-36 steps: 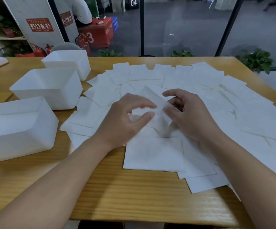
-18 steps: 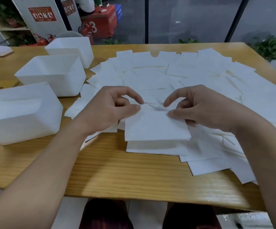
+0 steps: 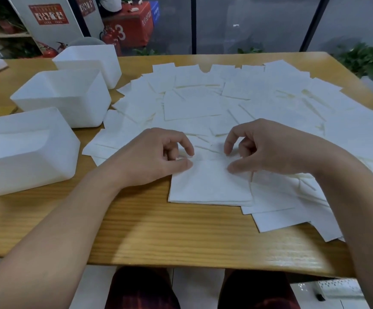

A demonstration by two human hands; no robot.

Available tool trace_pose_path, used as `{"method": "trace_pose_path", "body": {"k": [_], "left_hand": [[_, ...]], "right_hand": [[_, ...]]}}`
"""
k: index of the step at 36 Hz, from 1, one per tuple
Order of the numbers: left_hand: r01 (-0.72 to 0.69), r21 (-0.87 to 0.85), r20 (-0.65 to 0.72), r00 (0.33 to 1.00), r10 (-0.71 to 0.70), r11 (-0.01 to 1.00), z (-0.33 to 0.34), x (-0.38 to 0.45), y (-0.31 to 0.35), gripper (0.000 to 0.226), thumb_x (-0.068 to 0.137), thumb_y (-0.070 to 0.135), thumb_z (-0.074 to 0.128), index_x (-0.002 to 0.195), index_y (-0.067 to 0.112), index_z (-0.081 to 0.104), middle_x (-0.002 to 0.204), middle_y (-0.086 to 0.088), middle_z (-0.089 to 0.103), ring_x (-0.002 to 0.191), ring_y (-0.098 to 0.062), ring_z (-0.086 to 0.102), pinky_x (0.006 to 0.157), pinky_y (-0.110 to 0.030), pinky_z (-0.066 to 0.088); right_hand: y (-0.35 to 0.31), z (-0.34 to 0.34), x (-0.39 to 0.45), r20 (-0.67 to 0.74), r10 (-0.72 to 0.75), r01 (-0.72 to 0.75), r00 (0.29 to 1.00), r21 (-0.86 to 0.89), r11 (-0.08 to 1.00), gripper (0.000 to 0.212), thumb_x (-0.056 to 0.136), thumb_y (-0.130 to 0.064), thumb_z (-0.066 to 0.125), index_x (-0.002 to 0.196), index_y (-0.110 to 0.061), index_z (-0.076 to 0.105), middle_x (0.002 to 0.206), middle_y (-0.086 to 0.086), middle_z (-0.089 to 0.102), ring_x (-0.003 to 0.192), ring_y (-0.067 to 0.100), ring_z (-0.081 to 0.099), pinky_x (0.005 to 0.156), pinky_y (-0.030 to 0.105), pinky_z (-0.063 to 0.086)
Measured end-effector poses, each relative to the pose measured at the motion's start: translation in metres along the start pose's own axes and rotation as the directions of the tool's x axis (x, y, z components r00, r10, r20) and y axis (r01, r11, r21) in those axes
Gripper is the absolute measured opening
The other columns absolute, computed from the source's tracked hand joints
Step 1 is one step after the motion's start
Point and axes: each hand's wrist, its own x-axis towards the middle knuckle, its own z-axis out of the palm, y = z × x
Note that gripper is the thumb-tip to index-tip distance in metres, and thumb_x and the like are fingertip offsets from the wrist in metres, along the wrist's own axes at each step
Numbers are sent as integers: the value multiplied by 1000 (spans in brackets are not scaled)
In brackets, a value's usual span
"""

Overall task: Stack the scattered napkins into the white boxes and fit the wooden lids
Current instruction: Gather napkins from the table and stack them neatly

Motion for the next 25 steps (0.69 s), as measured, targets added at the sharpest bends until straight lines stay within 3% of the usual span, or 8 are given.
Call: {"method": "trace_pose_path", "body": {"k": [3, 5, 8, 11, 15, 20, 25], "left_hand": [[-16, -5, -88, 996, 15, 1000, 0, 0, -3, 8, 94, 35, 84, 97, 35, 77, 67, 1, 58, 63, -10, 52, 71, -21, 48], [-38, -18, -168, 985, 34, 999, 0, 2, -3, 6, 94, 34, 84, 94, 33, 78, 68, 1, 59, 64, -13, 54, 68, -20, 48], [-47, -15, -254, 966, 42, 999, 2, 5, -5, 7, 97, 31, 81, 92, 35, 80, 76, 6, 68, 72, -14, 61, 69, -21, 50], [-42, 13, -258, 965, 44, 999, 3, 7, -10, 11, 99, 28, 79, 93, 37, 80, 91, 11, 74, 87, -15, 66, 76, -26, 54], [-35, 38, -225, 973, 43, 999, 5, 8, -13, 11, 100, 28, 77, 96, 38, 79, 97, 15, 74, 94, -11, 68, 79, -26, 55], [-42, 38, -252, 966, 50, 998, 7, 8, -14, 10, 100, 26, 78, 101, 36, 79, 96, 17, 74, 93, -9, 68, 76, -16, 49], [-64, 9, -264, 962, 64, 998, 11, 8, -13, 15, 100, 25, 78, 110, 36, 78, 99, 14, 73, 96, -12, 69, 77, -22, 51]], "right_hand": [[4, 2, 5, -202, -59, 59, 978, -6, 998, 14, 89, -41, 86, 94, -32, 75, 71, -11, 65, 58, 7, 55, 53, 22, 47], [6, 8, 9, -327, -126, 99, 937, -98, 990, 7, 93, -40, 82, 96, -36, 78, 93, -17, 69, 79, 5, 62, 63, 18, 47], [10, 18, 17, -287, -205, 145, 936, -218, 965, 14, 100, -38, 74, 112, -40, 80, 131, -22, 62, 113, 1, 54, 90, 21, 43], [11, 21, 19, -212, -213, 142, 954, -306, 941, 26, 103, -39, 68, 128, -37, 76, 148, -18, 57, 130, 12, 45, 101, 26, 36], [10, 21, 18, -229, -188, 106, 955, -328, 939, 37, 104, -39, 67, 139, -30, 71, 151, -19, 56, 135, 12, 44, 106, 26, 36], [10, 22, 19, -327, -216, 129, 920, -267, 955, 31, 101, -38, 71, 130, -27, 76, 141, -18, 65, 130, 11, 53, 107, 33, 47], [8, 21, 16, -432, -248, 198, 867, -158, 968, 9, 98, -31, 78, 105, -30, 84, 112, -23, 74, 107, 6, 63, 89, 38, 55]]}}
